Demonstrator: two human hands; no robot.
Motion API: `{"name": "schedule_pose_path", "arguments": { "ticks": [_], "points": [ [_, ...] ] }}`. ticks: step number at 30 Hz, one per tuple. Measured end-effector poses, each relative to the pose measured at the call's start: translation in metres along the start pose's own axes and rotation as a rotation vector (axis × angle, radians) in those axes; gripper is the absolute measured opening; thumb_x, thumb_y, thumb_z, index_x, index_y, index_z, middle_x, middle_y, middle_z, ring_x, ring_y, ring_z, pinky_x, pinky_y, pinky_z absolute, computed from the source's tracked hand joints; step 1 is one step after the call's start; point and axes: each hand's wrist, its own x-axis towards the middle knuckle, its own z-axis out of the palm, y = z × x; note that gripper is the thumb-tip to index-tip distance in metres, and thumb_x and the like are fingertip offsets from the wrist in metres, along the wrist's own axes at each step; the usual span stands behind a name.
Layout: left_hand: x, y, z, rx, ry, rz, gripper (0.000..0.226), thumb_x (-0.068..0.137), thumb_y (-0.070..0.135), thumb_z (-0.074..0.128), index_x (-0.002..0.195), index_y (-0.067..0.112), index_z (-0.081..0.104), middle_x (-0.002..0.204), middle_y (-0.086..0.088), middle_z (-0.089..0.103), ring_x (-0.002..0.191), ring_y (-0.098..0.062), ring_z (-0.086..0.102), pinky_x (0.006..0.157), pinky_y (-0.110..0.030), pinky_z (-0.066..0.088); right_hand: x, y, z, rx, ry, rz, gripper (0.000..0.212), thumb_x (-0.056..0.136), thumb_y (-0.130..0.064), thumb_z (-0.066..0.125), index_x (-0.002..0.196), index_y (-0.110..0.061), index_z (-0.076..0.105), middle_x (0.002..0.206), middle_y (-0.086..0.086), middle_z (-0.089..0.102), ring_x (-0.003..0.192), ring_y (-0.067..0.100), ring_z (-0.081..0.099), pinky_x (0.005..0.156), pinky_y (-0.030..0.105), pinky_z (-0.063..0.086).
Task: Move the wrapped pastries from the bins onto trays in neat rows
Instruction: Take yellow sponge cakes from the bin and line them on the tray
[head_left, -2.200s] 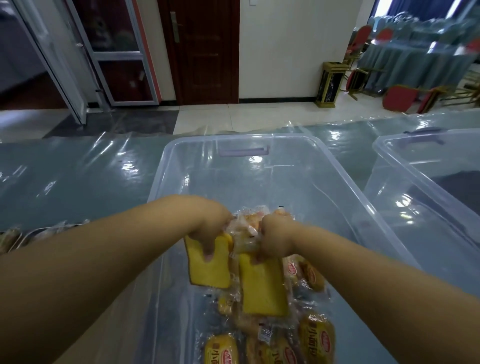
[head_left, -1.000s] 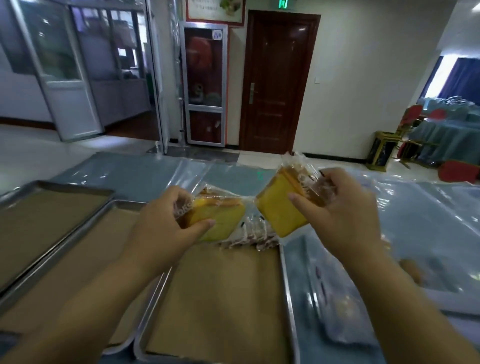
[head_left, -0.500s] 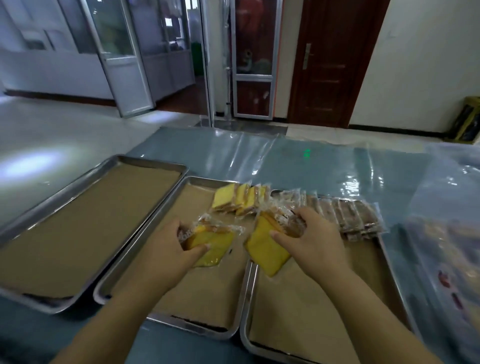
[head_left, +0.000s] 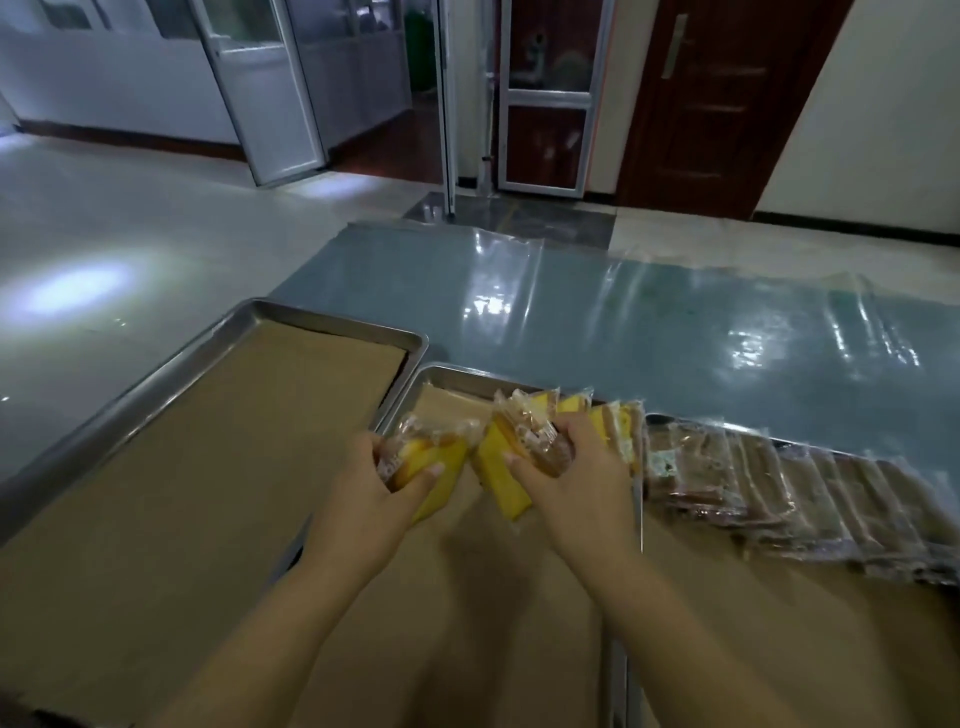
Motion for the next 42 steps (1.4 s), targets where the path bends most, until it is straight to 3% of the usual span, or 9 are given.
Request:
{"name": "schedule_pose_path", "arguments": {
  "ticks": [3, 8, 15, 18, 22, 27, 30, 35, 42],
  "points": [
    [0.031, 0.002, 0.005, -0.026, -0.018, 0.013, 0.037, 0.066, 0.067, 0.063, 0.088, 0.046, 0.042, 0.079, 0.014, 0.059, 0.071, 0.013, 0.056, 0.050, -0.018, 0.039, 0.021, -0.001, 0.030, 0.087, 0.014, 0.031, 0.030, 0.075, -0.030, 0.077, 0.084, -0.040, 0.051, 0.082, -0.030, 0.061, 0.077, -0.014, 0.056, 0.058, 0.002, 0.039],
    [0.087, -0.005, 0.018, -0.097, -0.121, 0.069, 0.054, 0.063, 0.083, 0.047, 0.096, 0.042, 0.039, 0.095, 0.009, 0.056, 0.079, -0.005, 0.060, 0.058, -0.017, 0.043, 0.061, 0.008, 0.071, 0.145, 0.103, 0.169, 0.027, 0.077, -0.040, 0.073, 0.085, -0.044, 0.047, 0.080, -0.021, 0.058, 0.080, -0.017, 0.053, 0.055, 0.003, 0.041],
    [0.136, -0.033, 0.043, 0.028, -0.362, 0.123, 0.039, 0.070, 0.071, 0.044, 0.096, 0.045, 0.033, 0.098, 0.018, 0.047, 0.090, -0.001, 0.052, 0.067, -0.017, 0.043, 0.088, 0.041, 0.101, 0.155, -0.047, 0.311, 0.021, 0.084, -0.033, 0.067, 0.092, -0.038, 0.048, 0.091, -0.011, 0.062, 0.082, 0.001, 0.061, 0.066, 0.019, 0.052],
    [0.139, -0.047, 0.051, 0.053, -0.476, 0.131, 0.055, 0.069, 0.074, 0.049, 0.110, 0.041, 0.035, 0.112, 0.010, 0.046, 0.100, -0.004, 0.051, 0.080, -0.027, 0.049, 0.081, 0.054, 0.091, 0.219, -0.135, 0.334, 0.040, 0.078, -0.024, 0.073, 0.102, -0.041, 0.046, 0.098, -0.013, 0.062, 0.088, -0.002, 0.062, 0.064, 0.016, 0.052],
    [0.136, -0.061, 0.055, 0.107, -0.614, 0.198, 0.066, 0.065, 0.065, 0.067, 0.117, 0.047, 0.030, 0.121, 0.020, 0.030, 0.111, -0.004, 0.043, 0.090, -0.031, 0.047, 0.075, 0.060, 0.064, 0.223, -0.291, 0.233, 0.089, 0.071, -0.020, 0.079, 0.132, -0.052, 0.024, 0.114, -0.045, 0.042, 0.106, -0.016, 0.050, 0.073, 0.005, 0.046],
    [0.131, -0.075, 0.053, 0.187, -0.711, 0.331, 0.071, 0.059, 0.057, 0.073, 0.113, 0.050, 0.027, 0.118, 0.034, 0.017, 0.116, -0.007, 0.037, 0.094, -0.029, 0.043, 0.066, 0.061, 0.037, -0.049, -0.444, 0.203, 0.087, 0.072, -0.031, 0.076, 0.138, -0.054, 0.024, 0.127, -0.046, 0.031, 0.118, -0.014, 0.042, 0.085, 0.009, 0.043],
    [0.127, -0.082, 0.051, 0.195, -0.759, 0.400, 0.069, 0.063, 0.060, 0.068, 0.116, 0.053, 0.025, 0.119, 0.045, 0.007, 0.116, -0.001, 0.034, 0.094, -0.021, 0.039, 0.056, 0.066, 0.038, -0.308, -0.384, 0.210, 0.086, 0.066, -0.032, 0.081, 0.135, -0.042, 0.031, 0.129, -0.023, 0.034, 0.104, -0.003, 0.048, 0.074, 0.007, 0.041],
    [0.133, -0.082, 0.050, 0.211, -0.656, 0.470, 0.062, 0.070, 0.049, 0.072, 0.123, 0.039, 0.041, 0.123, 0.030, 0.024, 0.112, 0.001, 0.040, 0.090, -0.013, 0.039, 0.045, 0.072, 0.063, -0.479, -0.243, 0.201, 0.075, 0.059, -0.036, 0.086, 0.113, -0.041, 0.035, 0.127, -0.019, 0.022, 0.098, 0.004, 0.045, 0.071, 0.012, 0.042],
    [0.151, -0.073, 0.055, 0.213, -0.511, 0.423, 0.052, 0.070, 0.044, 0.075, 0.113, 0.034, 0.048, 0.116, 0.023, 0.036, 0.106, 0.002, 0.038, 0.078, -0.005, 0.029, 0.059, 0.074, 0.094, -0.625, -0.006, 0.182, 0.063, 0.060, -0.048, 0.082, 0.100, -0.028, 0.037, 0.118, -0.002, 0.038, 0.094, 0.009, 0.043, 0.068, 0.017, 0.037]
  ]
}}
